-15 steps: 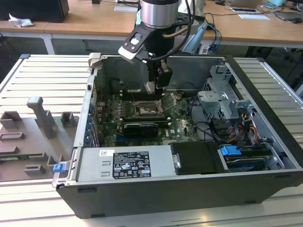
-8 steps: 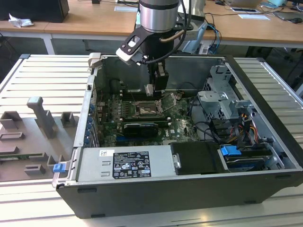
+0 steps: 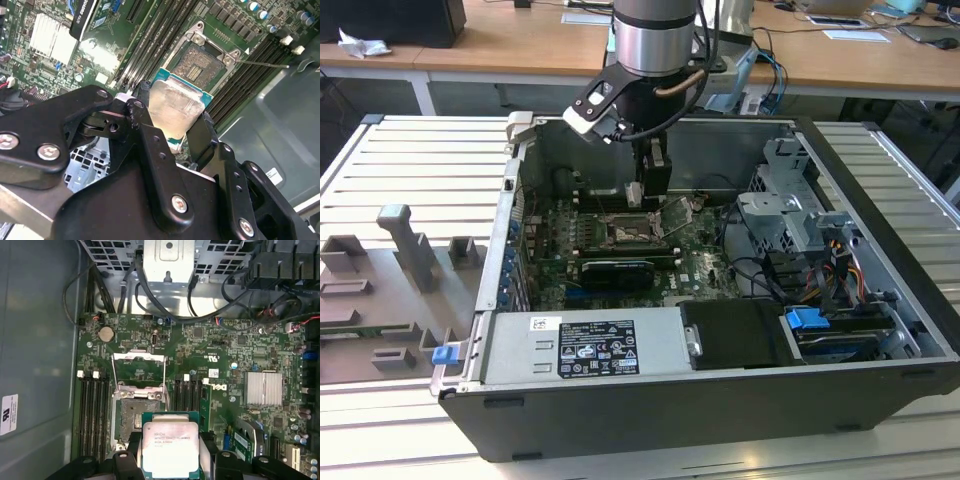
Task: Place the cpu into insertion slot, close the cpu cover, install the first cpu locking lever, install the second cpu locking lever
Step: 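Place the cpu into insertion slot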
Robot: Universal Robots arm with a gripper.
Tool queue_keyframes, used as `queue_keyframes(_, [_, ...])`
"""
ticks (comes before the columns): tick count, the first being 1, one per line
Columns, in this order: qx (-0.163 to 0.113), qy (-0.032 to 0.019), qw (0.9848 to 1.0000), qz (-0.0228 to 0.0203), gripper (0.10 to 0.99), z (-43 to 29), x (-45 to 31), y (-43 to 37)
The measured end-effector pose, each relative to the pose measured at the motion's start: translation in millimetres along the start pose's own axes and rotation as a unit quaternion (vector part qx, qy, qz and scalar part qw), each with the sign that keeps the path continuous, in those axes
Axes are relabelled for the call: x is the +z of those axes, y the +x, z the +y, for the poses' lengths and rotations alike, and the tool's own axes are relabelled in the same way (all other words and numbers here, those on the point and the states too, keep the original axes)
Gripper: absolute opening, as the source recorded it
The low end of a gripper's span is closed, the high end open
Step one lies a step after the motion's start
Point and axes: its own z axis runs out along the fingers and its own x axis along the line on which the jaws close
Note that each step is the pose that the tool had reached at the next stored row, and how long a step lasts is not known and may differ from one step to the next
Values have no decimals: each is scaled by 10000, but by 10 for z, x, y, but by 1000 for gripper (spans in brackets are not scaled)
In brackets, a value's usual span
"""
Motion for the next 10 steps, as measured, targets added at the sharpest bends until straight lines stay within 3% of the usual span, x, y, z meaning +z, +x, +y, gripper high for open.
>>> queue_keyframes(6, [38,-1,10000,-2,541,-9,88,-2])
queue_keyframes(8, [281,-7,9996,-15,541,-12,125,-3])
queue_keyframes(10, [345,-7,9994,-19,541,-14,157,-4])
